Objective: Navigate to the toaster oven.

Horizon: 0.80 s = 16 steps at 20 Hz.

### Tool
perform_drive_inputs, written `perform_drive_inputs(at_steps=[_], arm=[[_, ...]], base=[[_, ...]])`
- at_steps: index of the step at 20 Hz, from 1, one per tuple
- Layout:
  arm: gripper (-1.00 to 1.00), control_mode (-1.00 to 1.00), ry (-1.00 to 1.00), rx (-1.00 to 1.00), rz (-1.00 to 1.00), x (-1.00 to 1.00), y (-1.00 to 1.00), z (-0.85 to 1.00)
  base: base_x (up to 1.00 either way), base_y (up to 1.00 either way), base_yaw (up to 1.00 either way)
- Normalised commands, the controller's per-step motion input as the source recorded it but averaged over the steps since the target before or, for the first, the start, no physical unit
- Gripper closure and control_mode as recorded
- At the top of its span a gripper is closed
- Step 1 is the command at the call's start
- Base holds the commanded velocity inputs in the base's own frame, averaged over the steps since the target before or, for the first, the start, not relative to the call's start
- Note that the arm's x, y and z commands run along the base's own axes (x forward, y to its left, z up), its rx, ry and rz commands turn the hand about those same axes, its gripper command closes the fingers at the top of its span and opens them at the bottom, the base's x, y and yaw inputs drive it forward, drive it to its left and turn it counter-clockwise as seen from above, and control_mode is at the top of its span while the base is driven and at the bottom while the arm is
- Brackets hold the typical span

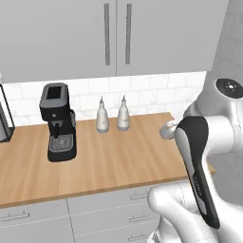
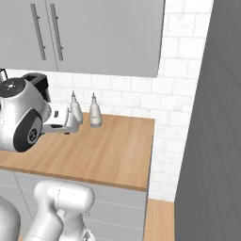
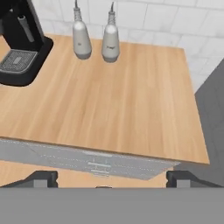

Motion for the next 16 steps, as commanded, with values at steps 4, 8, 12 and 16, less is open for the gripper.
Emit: perform_drive_inputs(at_steps=[4,8,12,16], arm=[[-1.0,1.0,-0.07,0.0,0.0,-0.14,0.05,0.02],[-1.0,1.0,0.0,0.0,0.0,0.0,0.0,0.0],[-1.0,1.0,0.0,0.0,0.0,0.0,0.0,0.0],[-1.0,1.0,0.0,0.0,0.0,0.0,0.0,0.0]], base=[[-0.3,0.33,0.01],[-0.7,1.0,0.06],[-0.6,1.0,0.12],[-0.1,1.0,0.05]])
